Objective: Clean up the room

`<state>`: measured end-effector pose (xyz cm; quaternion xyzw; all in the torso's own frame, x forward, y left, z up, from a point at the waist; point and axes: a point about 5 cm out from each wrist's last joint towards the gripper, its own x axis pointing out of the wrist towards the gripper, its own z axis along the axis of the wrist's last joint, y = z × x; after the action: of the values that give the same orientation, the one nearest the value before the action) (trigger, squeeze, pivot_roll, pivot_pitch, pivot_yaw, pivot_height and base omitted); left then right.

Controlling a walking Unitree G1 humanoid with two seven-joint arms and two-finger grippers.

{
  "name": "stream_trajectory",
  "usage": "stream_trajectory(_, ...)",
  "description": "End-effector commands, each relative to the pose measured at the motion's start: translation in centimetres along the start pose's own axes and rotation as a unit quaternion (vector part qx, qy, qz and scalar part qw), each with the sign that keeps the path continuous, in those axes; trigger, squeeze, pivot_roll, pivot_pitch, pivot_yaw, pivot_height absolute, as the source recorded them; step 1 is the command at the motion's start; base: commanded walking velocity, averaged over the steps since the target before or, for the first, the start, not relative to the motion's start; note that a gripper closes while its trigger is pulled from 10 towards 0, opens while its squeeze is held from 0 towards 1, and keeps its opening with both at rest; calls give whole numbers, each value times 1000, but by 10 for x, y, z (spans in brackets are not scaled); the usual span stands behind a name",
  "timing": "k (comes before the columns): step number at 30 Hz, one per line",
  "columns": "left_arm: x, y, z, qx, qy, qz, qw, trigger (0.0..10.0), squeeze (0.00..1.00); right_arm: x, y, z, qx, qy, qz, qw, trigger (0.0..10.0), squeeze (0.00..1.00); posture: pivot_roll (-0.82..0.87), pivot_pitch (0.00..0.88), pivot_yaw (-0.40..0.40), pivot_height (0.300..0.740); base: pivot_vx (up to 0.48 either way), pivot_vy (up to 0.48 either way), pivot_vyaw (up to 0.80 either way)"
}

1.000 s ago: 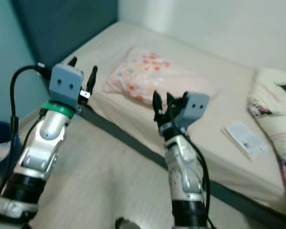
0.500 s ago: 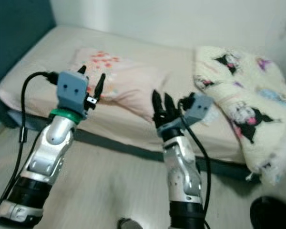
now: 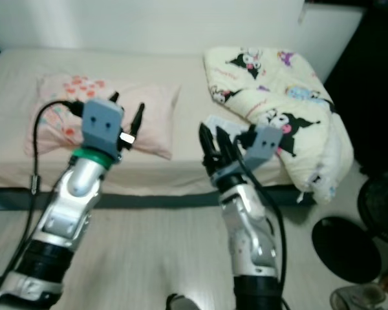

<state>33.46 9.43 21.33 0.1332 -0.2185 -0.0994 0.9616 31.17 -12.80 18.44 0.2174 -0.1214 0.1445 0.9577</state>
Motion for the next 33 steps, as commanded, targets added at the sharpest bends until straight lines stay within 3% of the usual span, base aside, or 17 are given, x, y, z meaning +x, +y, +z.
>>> stream_trajectory(1,-1,0,-3,5,4,0,1000,10000,0,-1,0,-2,-8,4,2,1000,10000,0,-159,20,37,738,480,0,0)
stream_trajectory(33,-2,-2,-5,8,5,-2,1000,10000,0,-3,2,-4,-17,8,8,1000,10000,0,-159,29,36,738,480,0,0)
